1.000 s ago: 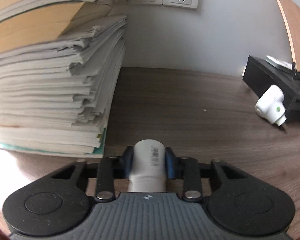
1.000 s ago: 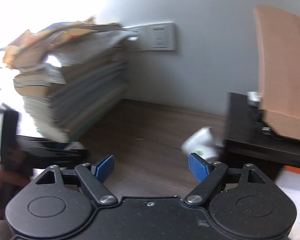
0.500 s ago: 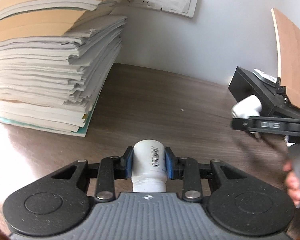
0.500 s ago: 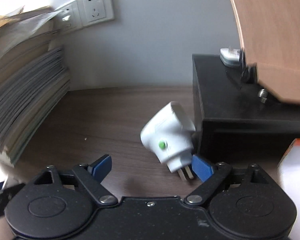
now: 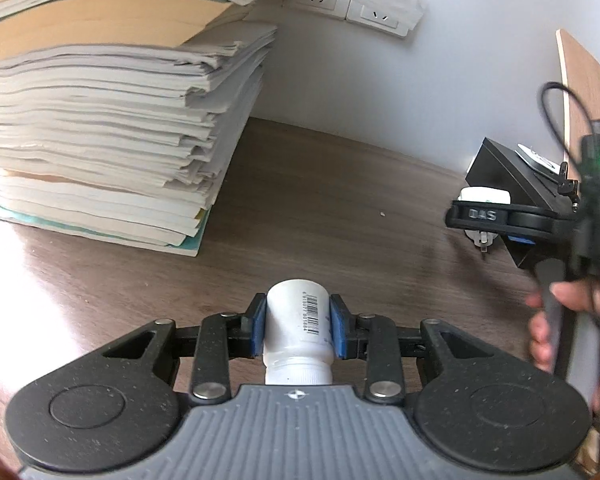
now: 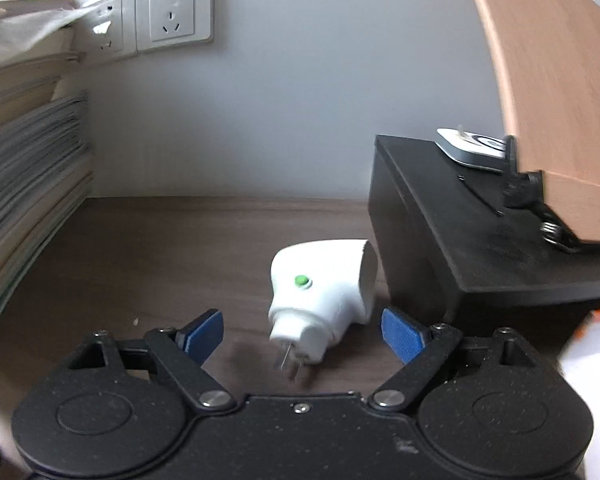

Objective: Organize rigid objects
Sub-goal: 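Grasp the white pill bottle with the left tool while the right tool grasps the white plug adapter, then carry the pill bottle in the left tool and adapter in the right tool to the tray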

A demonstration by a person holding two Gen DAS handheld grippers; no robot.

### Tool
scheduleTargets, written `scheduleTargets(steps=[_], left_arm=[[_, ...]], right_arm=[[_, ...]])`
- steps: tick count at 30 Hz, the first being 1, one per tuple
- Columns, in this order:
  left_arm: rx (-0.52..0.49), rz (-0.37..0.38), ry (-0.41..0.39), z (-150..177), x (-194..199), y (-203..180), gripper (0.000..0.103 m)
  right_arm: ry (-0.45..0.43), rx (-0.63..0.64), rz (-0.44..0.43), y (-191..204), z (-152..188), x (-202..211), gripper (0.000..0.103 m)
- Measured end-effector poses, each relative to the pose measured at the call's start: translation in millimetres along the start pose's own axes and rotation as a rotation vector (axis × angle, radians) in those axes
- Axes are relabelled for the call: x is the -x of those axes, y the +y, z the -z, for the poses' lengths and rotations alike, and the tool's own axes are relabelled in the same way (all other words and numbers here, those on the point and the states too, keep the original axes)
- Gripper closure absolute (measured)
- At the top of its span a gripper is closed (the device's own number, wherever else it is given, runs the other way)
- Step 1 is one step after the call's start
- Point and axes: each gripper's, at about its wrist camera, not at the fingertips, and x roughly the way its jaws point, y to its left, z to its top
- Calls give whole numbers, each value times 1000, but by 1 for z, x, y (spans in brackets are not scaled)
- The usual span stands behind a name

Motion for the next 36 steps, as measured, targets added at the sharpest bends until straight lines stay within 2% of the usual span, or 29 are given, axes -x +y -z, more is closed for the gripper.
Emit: scheduleTargets(steps=[3,7,10,11,12,15,18,26,32,36], left_arm=[[5,3,5,1,1,3,70],[9,11,2,3,2,5,70],[13,11,1,4,3,8,70],[15,10,2,5,3,9,70],[18,8,1,5,4,10,70],[29,2,0,7,6,12,70],[36,-2,-7,7,10,13,70],[55,-12,-39,7,28,8,70],[58,-6,-59,3,46,-12,70],[49,-16,-53,0,58,-39,70]], right_arm=[[-4,43,76,20,6,-11,0],[-15,-9,114,29,2,-14,0],[14,-126,59,20,1,-15,3],[22,-136,56,18,2,-13,28],[15,-106,65,19,1,-11,41],[32,-58,20,26,0,-7,41],[32,-63,-24,22,7,5,41],[-14,-29,-154,6,19,74,41],[-53,-34,-197,-20,17,123,41],[-69,-48,-204,-48,16,153,41]])
